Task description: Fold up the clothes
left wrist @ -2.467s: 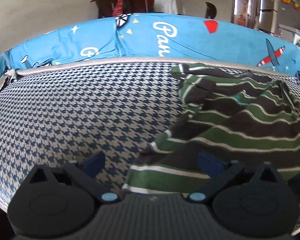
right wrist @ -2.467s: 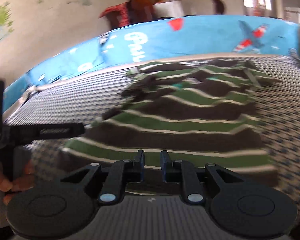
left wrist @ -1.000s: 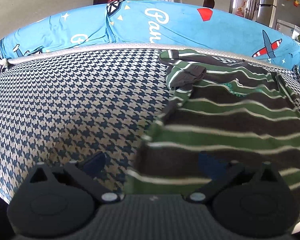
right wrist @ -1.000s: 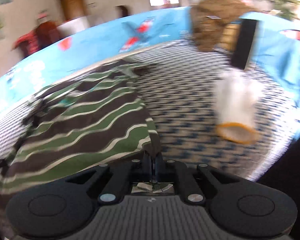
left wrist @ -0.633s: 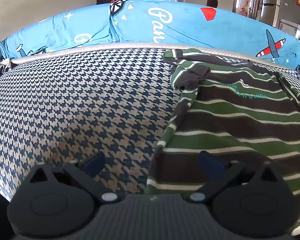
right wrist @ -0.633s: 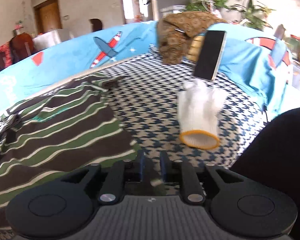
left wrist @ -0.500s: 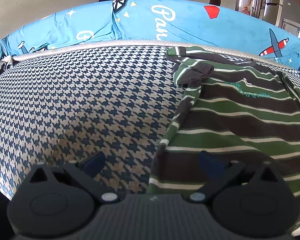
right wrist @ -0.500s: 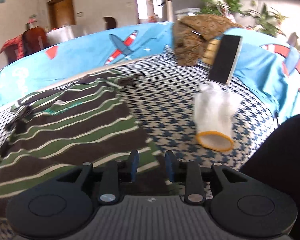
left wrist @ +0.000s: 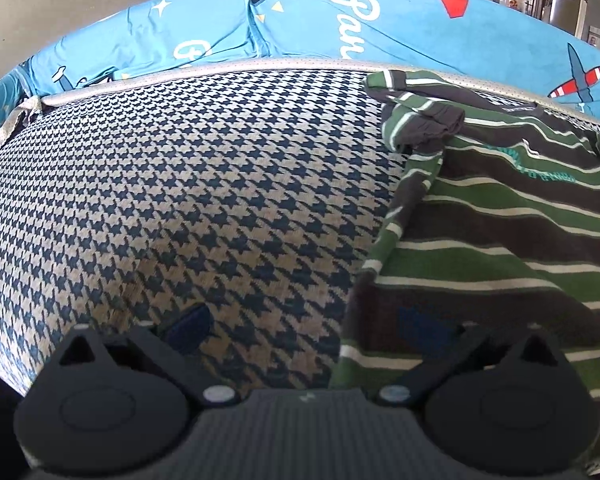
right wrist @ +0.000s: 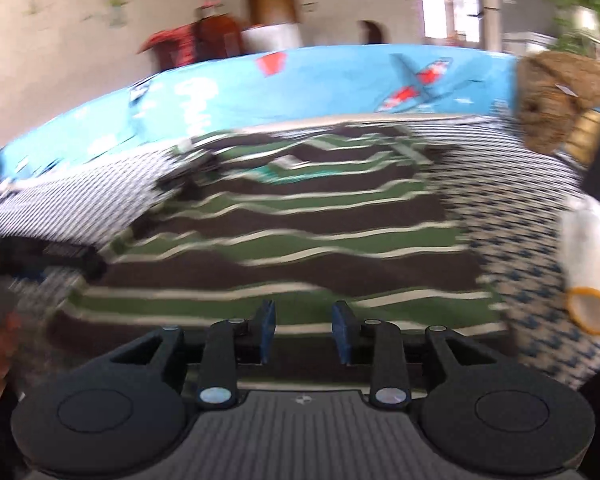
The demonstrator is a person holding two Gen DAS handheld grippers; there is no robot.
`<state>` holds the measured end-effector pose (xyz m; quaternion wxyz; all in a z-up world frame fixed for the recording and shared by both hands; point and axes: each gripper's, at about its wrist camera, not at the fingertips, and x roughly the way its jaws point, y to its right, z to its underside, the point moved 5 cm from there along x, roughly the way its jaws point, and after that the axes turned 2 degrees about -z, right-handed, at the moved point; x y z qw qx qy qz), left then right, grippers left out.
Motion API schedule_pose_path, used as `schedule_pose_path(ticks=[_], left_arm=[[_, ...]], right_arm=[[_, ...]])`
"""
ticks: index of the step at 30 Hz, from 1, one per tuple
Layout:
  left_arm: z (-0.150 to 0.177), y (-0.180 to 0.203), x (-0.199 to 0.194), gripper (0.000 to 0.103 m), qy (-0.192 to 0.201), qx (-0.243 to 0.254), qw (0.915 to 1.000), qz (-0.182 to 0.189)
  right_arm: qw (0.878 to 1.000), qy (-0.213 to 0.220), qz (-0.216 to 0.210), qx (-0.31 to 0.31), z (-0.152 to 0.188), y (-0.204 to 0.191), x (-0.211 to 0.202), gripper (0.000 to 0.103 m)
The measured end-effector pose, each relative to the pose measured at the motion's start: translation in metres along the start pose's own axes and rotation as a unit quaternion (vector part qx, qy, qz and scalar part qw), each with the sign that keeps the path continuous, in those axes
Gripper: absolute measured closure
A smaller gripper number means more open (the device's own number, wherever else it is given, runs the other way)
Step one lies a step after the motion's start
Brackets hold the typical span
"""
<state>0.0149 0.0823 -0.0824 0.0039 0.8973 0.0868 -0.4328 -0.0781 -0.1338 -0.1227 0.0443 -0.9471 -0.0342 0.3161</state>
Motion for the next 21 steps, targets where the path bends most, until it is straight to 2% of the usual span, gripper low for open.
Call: schedule_pose_path(ticks=[7, 13, 19, 21], left_arm=[[0.0, -0.013, 0.002, 0.0, -0.004, -0.009, 0.9998, -0.016], [-0.005, -0.033, -0.001, 0.0, 0.005, -0.033, 0.9989, -0.033], [-0.009, -0.047, -0.008, 0.0, 0.013, -0.054, 0.9979, -0.033], [-0.01, -0.05, -0.009, 0.0, 0.014, -0.058, 0.9977, -0.032]], right_arm=[[0.992, -0.035, -0.103, -0.069, 0.012, -0.053, 0.013, 0.072], [0.976, -0.049, -0.169, -0.131, 0.018, -0.097, 0.021, 0.072], [0.957, -0.052, -0.194, -0.208, 0.026, -0.137, 0.032, 0.057], [0.952, -0.049, -0.197, -0.23, 0.028, -0.148, 0.036, 0.056]])
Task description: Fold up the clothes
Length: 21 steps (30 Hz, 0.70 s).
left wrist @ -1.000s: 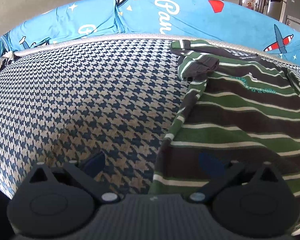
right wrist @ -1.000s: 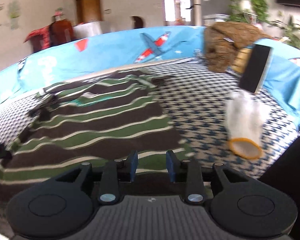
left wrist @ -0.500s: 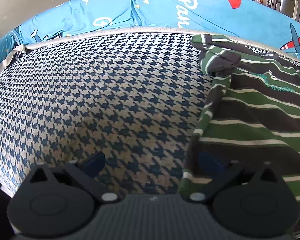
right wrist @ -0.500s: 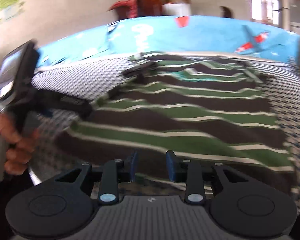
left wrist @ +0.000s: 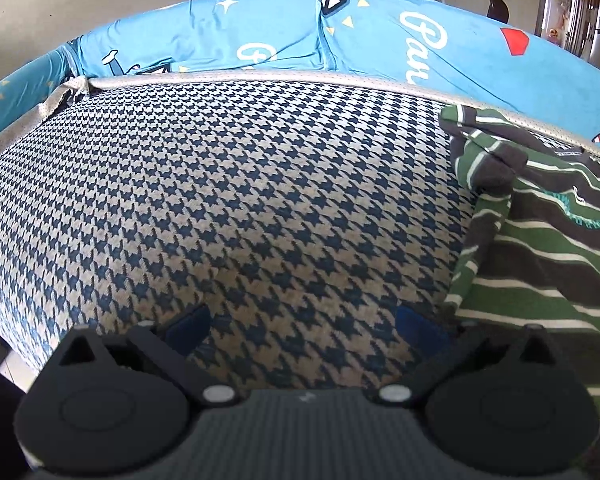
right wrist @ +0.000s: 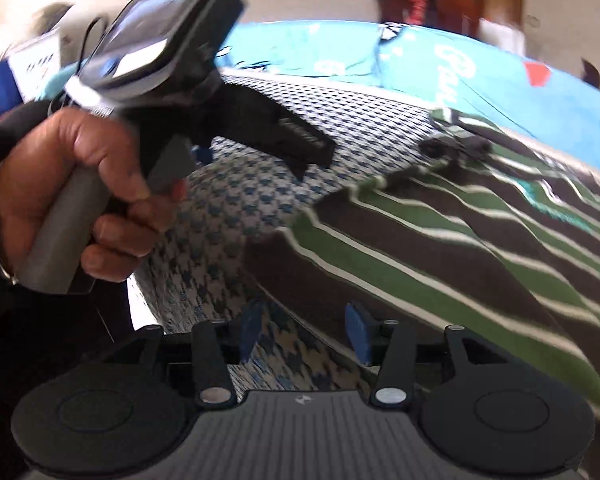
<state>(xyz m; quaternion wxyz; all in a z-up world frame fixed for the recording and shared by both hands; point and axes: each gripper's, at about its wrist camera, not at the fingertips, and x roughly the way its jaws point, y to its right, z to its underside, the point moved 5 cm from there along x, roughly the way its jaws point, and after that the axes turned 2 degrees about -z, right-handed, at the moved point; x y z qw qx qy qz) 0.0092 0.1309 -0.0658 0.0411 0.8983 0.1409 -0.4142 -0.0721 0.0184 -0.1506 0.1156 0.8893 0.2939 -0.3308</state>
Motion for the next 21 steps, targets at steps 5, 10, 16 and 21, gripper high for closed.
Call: schedule_pose_path(ticks=[5, 10, 16, 21], left_arm=[[-0.002, -0.002, -0.003, 0.0, 0.003, -0.007, 0.9999, 0.007], [-0.004, -0.003, -0.006, 0.0, 0.006, -0.01, 0.9999, 0.012], [-0.009, -0.003, -0.01, 0.0, 0.016, -0.013, 0.9997, 0.012], [-0.017, -0.007, -0.019, 0.0, 0.049, -0.012, 0.9987, -0.012]], right_arm=[[0.999, -0.009, -0.002, -0.049, -0.006, -0.014, 0.021, 0.053], [0.996, -0.009, 0.026, -0.081, -0.008, -0.018, 0.039, 0.054], [0.999, -0.002, 0.03, -0.033, -0.019, -0.004, 0.047, 0.093], [0.999, 0.012, -0.038, 0.023, -0.036, -0.004, 0.039, 0.094]])
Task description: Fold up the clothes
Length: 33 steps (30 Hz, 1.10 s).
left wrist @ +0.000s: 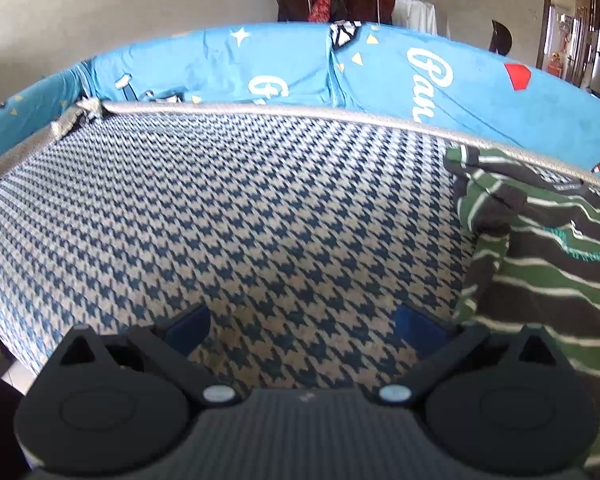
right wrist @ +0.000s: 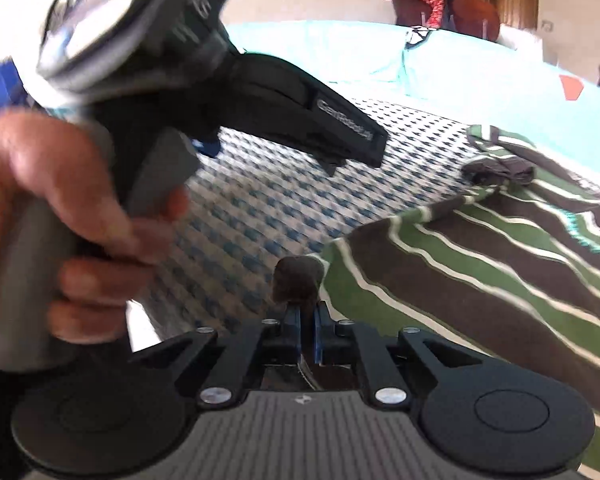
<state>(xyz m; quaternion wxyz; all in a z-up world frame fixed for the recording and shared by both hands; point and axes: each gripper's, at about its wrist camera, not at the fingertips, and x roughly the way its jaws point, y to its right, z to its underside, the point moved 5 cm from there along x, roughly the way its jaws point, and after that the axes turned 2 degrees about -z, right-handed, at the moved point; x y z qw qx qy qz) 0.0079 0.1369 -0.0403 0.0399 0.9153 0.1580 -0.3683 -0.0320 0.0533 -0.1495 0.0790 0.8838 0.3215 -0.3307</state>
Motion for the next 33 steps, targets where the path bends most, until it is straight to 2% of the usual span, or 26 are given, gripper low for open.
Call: schedule_pose_path(ticks=[4, 7, 12, 16, 19, 22, 25, 33], left_arm=[[-0.005, -0.004, -0.005, 0.0, 0.019, -0.004, 0.9997, -0.013], [-0.003, -0.004, -0.002, 0.0, 0.011, 0.0, 0.9999, -0.013], [0.001, 0.002, -0.001, 0.0, 0.004, 0.008, 0.9999, -0.007], [0.005, 0.012, -0.002, 0.0, 0.003, 0.023, 0.9997, -0.001], [0.009, 0.022, -0.003, 0.0, 0.004, 0.038, 0.9992, 0.007], [0.013, 0.031, -0.004, 0.0, 0.003, 0.053, 0.9985, 0.015], [0.019, 0.038, -0.003, 0.0, 0.002, 0.065, 0.9977, 0.02], [0.03, 0.058, -0.004, 0.0, -0.002, 0.105, 0.9943, 0.015]], right_arm=[[1.0, -0.003, -0.011, 0.022, 0.0, 0.007, 0.003, 0.093], [0.998, -0.024, -0.03, 0.04, 0.007, 0.014, 0.007, 0.087], [0.998, -0.037, -0.036, 0.048, 0.013, 0.021, 0.0, 0.087], [0.998, -0.027, -0.012, 0.048, 0.012, 0.036, -0.013, 0.085], [0.998, -0.017, 0.012, 0.052, 0.013, 0.049, -0.026, 0.073], [0.998, -0.008, 0.034, 0.059, 0.015, 0.061, -0.036, 0.071], [0.996, 0.002, 0.055, 0.075, 0.018, 0.067, -0.044, 0.064], [0.98, 0.027, 0.118, 0.159, 0.024, 0.102, -0.068, 0.058]])
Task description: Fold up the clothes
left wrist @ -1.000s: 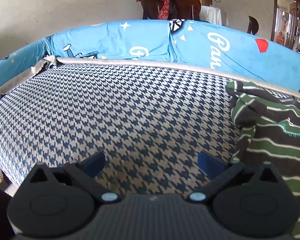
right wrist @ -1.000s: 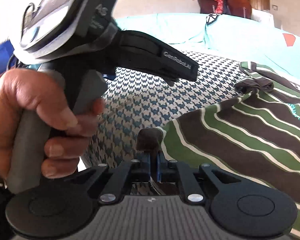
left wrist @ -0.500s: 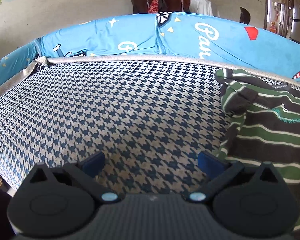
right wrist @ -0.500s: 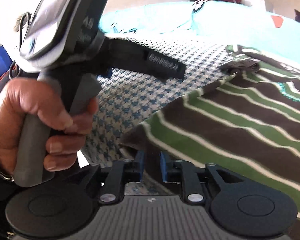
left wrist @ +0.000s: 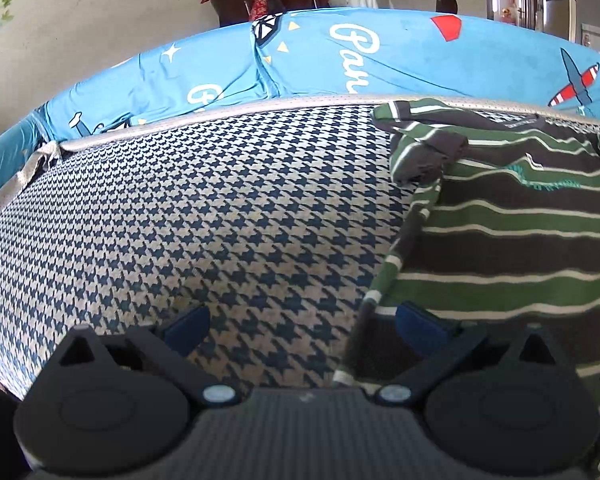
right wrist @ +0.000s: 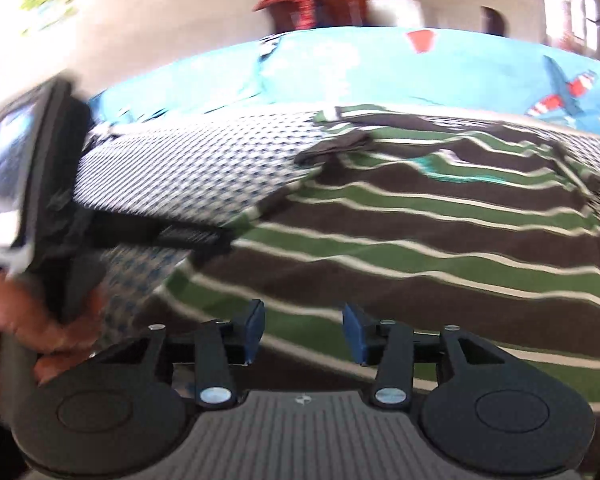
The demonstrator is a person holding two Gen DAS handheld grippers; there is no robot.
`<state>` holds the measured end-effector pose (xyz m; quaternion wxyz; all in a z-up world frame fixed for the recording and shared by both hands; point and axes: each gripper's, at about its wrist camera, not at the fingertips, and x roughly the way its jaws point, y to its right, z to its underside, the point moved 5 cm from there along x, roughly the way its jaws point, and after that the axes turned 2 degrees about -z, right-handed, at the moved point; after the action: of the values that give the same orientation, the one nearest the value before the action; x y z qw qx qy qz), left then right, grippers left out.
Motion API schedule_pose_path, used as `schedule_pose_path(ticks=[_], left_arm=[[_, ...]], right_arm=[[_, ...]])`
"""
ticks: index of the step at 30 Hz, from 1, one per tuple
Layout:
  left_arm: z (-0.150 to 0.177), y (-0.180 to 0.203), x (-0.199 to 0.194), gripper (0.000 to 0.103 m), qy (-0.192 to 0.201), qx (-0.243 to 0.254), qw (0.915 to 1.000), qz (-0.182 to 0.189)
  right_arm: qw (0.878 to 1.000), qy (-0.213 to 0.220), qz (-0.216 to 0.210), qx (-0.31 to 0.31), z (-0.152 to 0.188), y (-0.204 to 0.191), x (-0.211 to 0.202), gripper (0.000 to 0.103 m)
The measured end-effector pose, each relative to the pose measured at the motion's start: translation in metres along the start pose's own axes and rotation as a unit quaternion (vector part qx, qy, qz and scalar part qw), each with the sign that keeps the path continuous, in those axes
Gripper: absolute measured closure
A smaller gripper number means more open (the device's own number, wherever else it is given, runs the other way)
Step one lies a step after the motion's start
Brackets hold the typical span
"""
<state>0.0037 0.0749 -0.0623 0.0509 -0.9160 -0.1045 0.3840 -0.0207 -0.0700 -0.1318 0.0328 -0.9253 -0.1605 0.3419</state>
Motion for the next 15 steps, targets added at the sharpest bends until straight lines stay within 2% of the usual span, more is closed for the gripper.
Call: schedule_pose_path(ticks=[3, 6, 8, 15], left_arm=[[0.002, 0.006, -0.004, 0.0, 0.008, 0.008, 0.9999, 0.011], [0.007, 0.011, -0.001, 0.0, 0.02, 0.035, 0.9992, -0.002], [0.006, 0.014, 0.004, 0.0, 0.009, 0.033, 0.9994, 0.005], [0.002, 0.02, 0.01, 0.0, 0.006, 0.025, 0.9994, 0.023]], right_arm=[[0.999, 0.003, 0.019, 0.032, -0.003, 0.013, 0.0, 0.057], [0.998, 0.004, 0.033, 0.051, -0.004, 0.023, 0.002, 0.056], [0.998, 0.002, 0.039, 0.056, -0.005, 0.027, 0.004, 0.056], [0.997, -0.011, 0.048, 0.061, -0.011, 0.046, 0.008, 0.055]])
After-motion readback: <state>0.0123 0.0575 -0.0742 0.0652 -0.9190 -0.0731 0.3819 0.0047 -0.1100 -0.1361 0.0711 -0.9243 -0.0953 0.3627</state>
